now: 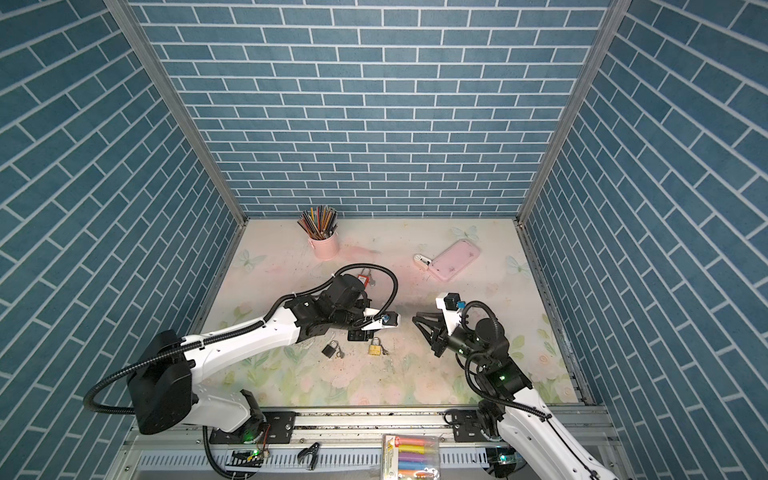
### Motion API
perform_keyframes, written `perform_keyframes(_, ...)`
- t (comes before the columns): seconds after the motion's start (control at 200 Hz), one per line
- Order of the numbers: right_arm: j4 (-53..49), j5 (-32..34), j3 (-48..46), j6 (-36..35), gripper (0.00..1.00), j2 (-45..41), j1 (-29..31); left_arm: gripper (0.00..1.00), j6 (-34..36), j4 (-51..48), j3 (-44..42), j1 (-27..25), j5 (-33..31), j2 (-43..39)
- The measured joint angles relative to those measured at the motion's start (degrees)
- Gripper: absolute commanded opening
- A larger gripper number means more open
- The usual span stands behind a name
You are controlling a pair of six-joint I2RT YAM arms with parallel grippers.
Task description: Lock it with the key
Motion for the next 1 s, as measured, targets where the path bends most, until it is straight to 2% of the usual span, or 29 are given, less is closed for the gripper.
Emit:
perform_keyframes(0.09, 0.8, -2.2, 0.5, -2.4, 0.16, 2.9, 0.7, 0.0, 0.4, -0.1, -0.7, 0.1, 0.9, -1.6)
perform_keyframes(0.295, 0.6, -4.9, 1.9, -8.3, 0.26, 9.1, 6.5, 0.0, 0.9, -0.3, -1.7, 0.1, 2.3, -2.1)
perform_keyframes(0.53, 0.6, -5.4, 2.8, -13.8, 0.22, 11.5, 9.0, 0.0, 2.1, -0.4, -3.7, 0.1, 2.3, -3.6)
perform_keyframes(1.0, 0.7, -5.1, 2.8, -15.3, 0.21, 14.1, 11.0, 0.0, 2.6, 0.8, -4.5, -0.3, 1.9, -4.5)
